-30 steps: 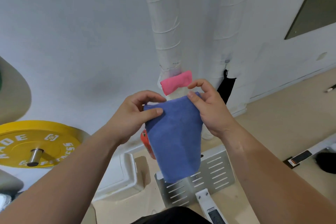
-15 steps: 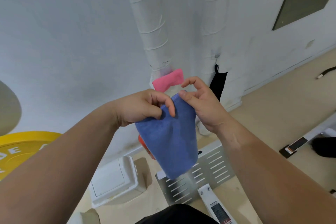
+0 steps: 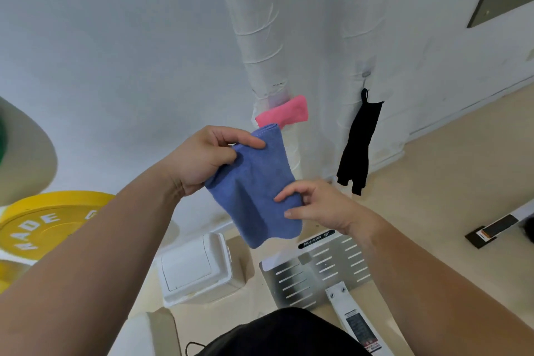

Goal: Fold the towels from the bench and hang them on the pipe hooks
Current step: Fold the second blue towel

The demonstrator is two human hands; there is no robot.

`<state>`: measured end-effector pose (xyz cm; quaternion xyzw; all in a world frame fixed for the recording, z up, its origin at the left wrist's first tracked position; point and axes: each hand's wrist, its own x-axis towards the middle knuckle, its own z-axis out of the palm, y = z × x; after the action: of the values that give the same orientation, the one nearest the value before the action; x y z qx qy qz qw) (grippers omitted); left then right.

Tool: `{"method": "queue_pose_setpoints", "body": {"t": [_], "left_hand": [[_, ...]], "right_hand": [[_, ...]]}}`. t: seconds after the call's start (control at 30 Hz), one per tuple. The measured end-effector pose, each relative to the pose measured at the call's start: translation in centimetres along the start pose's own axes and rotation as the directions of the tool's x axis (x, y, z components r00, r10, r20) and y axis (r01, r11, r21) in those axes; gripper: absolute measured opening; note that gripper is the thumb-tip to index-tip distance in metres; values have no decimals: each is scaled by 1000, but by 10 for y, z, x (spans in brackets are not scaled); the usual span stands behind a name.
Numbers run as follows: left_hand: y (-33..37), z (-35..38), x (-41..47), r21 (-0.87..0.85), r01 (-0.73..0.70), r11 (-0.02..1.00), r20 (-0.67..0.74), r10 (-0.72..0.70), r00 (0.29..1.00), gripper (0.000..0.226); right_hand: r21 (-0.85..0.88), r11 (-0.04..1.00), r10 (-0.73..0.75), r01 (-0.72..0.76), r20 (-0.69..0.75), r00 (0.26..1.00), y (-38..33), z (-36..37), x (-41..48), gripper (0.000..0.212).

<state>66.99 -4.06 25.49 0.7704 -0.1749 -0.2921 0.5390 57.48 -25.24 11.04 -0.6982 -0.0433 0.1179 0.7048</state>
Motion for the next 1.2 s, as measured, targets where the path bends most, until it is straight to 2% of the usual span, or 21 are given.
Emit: {"method": "queue_pose_setpoints", "body": {"t": [0.13, 0.27, 0.4, 0.47, 0.53, 0.6, 0.7, 0.77, 0.87, 1.0, 1.07, 1.2], "left_hand": [[-8, -14, -3, 9, 11, 1000, -166, -9, 986, 56], [-26, -28, -3, 24, 63, 998, -314, -53, 948, 59], [-52, -40, -6, -24, 120, 992, -419, -119, 900, 58], [-69, -44, -9, -51, 137, 989, -461, -145, 875, 57], [-86, -47, -10, -68, 158, 985, -490, -171, 855, 56], [-103, -50, -12, -114, 165, 980, -490, -200, 848, 49], [-127, -54, -17, -201, 117, 973, -476, -201, 856, 37], [-141, -55, -20, -230, 98, 968, -496, -203, 844, 39], [-156, -57, -23, -266, 95, 959, -508, -223, 832, 44], [-167, -63, -29, -258, 87, 962, -480, -205, 853, 48], [-169, -67, -31, -205, 65, 977, -441, -151, 885, 50], [-169, -75, -32, -13, -38, 999, -340, 32, 940, 50]], "right_hand": [[-175, 984, 41, -31, 55, 998, 11, 0, 5, 44], [-288, 948, 154, -134, 49, 987, 24, -4, 4, 30], [-258, 944, 210, -204, -2, 978, 35, -18, -2, 26], [-269, 934, 243, -236, -10, 970, 42, -21, -6, 30], [-216, 936, 266, -277, -78, 961, 52, -20, -6, 34], [-38, 947, 311, -320, -157, 937, 59, -19, -6, 38], [247, 921, 357, -300, -234, 904, 64, -17, -4, 44], [319, 905, 378, -282, -298, 876, 59, -14, -1, 47], [296, 917, 369, -269, -372, 851, 49, -5, 4, 52], [117, 944, 325, -307, -477, 817, 38, 15, 22, 54], [24, 951, 278, -310, -508, 815, 25, 33, 38, 53], [-14, 965, 225, -264, -480, 848, -12, 80, 72, 51]]}}
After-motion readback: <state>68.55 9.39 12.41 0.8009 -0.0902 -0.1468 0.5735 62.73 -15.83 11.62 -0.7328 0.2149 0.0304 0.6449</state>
